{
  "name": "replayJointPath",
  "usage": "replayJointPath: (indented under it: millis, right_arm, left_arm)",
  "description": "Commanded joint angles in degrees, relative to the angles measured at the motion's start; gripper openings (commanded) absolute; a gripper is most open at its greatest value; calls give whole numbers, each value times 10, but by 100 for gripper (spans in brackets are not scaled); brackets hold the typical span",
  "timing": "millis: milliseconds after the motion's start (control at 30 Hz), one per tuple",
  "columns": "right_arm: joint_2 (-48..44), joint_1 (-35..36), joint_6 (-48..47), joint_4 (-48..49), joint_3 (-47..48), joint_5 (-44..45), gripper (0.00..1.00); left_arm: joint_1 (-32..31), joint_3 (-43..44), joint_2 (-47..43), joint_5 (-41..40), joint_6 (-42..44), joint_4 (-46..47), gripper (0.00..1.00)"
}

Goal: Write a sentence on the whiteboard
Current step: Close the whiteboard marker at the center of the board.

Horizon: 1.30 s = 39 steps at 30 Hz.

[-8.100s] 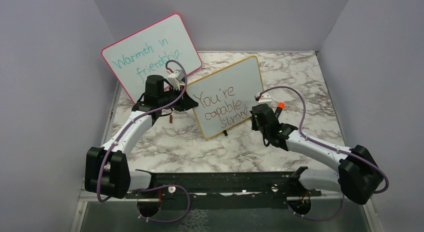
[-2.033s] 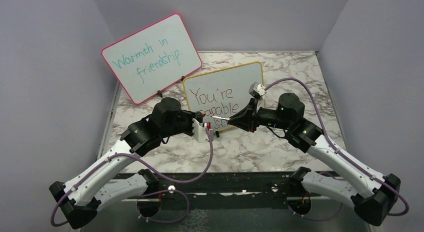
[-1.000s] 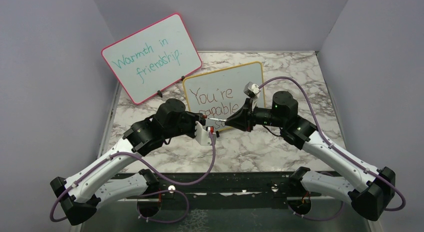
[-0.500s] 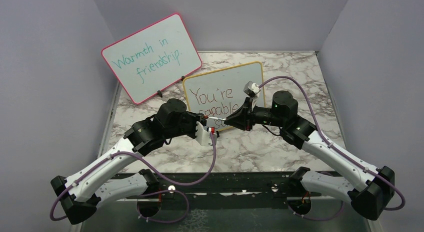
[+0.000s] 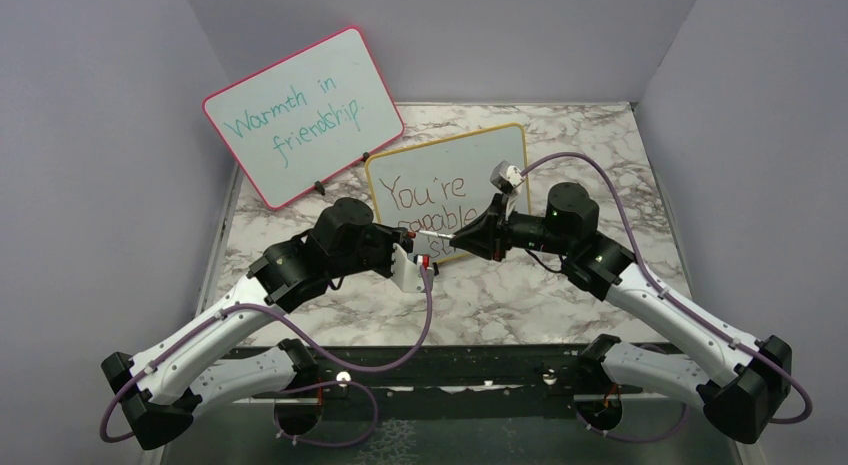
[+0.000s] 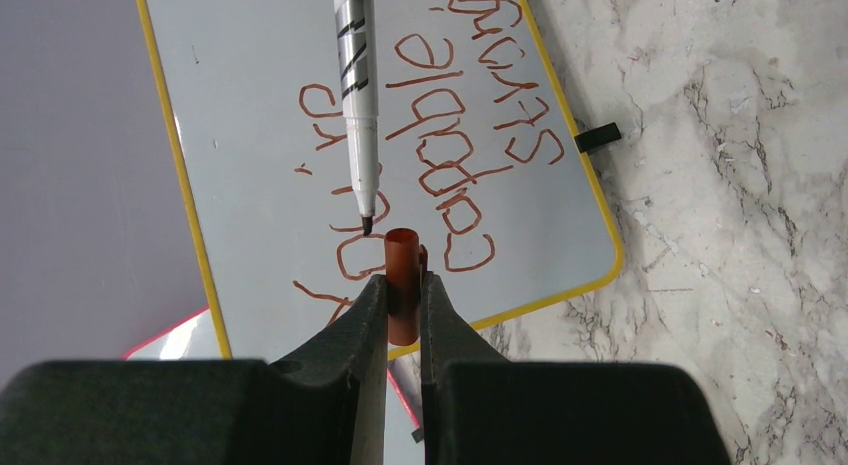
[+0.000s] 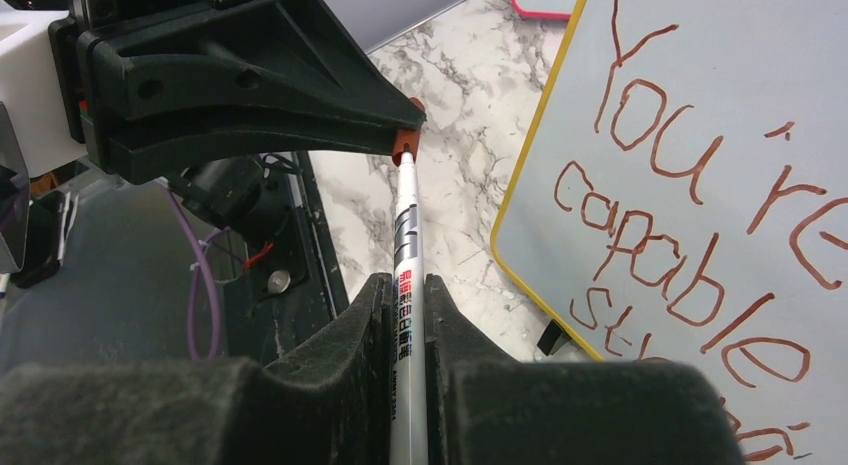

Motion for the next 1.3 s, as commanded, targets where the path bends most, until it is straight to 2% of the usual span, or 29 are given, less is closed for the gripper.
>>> replayJointPath:
  millis: [0, 467, 1267]
  right_arm:
    - [-16, -3, 4, 3, 6, 16, 1]
    - [-8, -3, -1, -22, 4, -7, 1]
    - [14, -3, 7, 9, 3, -23, 1]
  left_arm:
    - [-3, 12, -2, -1, 2, -7, 0]
    - [-3, 18, 0, -3, 0, -7, 0]
    - [-3, 21, 8, 20, -5, -3, 0]
